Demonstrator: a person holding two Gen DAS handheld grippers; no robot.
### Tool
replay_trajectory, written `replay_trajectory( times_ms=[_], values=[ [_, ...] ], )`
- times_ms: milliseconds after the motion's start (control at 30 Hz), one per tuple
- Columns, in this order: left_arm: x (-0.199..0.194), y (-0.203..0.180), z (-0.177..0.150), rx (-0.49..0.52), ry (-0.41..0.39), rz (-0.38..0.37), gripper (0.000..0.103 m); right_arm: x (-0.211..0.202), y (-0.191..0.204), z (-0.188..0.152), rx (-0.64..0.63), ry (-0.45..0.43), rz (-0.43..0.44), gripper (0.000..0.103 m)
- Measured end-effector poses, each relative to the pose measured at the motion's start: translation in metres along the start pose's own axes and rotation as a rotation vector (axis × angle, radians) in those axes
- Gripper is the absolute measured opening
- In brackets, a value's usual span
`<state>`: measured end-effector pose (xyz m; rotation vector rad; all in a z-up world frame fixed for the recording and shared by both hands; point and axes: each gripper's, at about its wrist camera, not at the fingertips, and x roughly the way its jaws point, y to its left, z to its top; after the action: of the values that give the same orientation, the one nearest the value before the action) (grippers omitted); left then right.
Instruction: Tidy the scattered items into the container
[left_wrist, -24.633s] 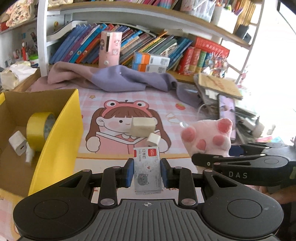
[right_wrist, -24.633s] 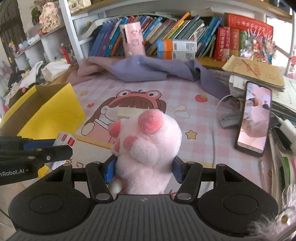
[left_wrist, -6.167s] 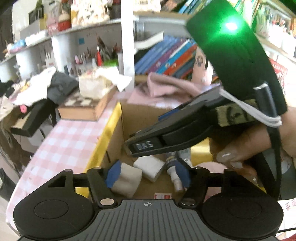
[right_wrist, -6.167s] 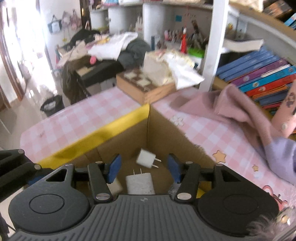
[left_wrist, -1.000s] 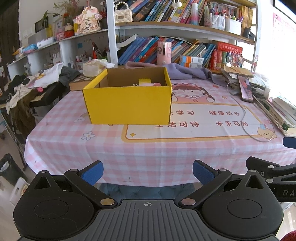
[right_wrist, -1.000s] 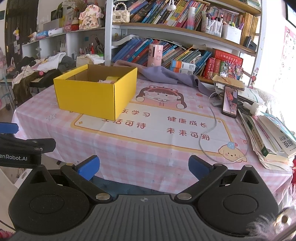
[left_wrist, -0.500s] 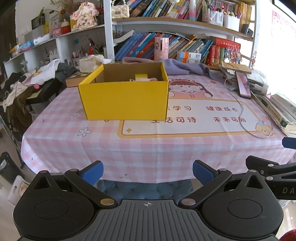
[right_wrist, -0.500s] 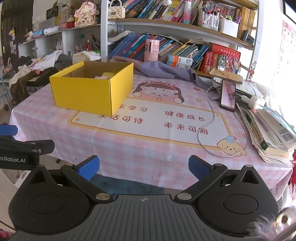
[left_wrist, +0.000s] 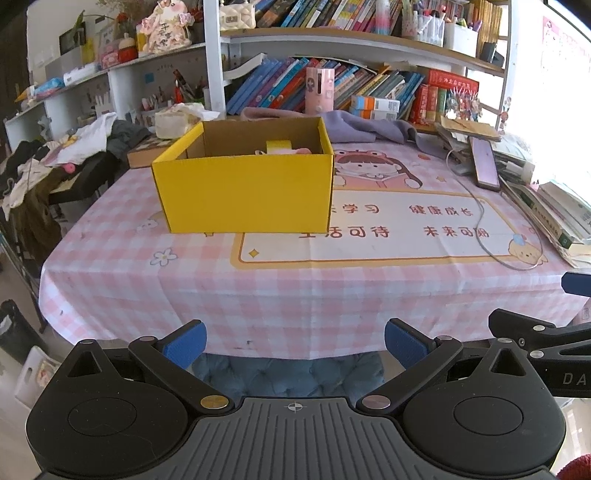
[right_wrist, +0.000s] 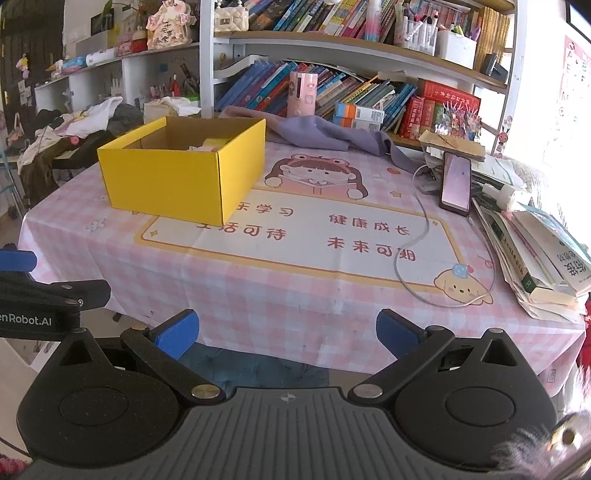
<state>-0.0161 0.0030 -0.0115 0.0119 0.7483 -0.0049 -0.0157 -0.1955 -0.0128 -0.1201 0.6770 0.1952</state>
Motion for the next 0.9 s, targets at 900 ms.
replay_trajectory(
  times_ms=[900],
  values=[
    [0.0054,0.0035,-0.0001,0.002,0.016,-0.005,0.103,0.0014,0.0005,0.0008,-0.001,0.002,-0.001,0.103]
  ],
)
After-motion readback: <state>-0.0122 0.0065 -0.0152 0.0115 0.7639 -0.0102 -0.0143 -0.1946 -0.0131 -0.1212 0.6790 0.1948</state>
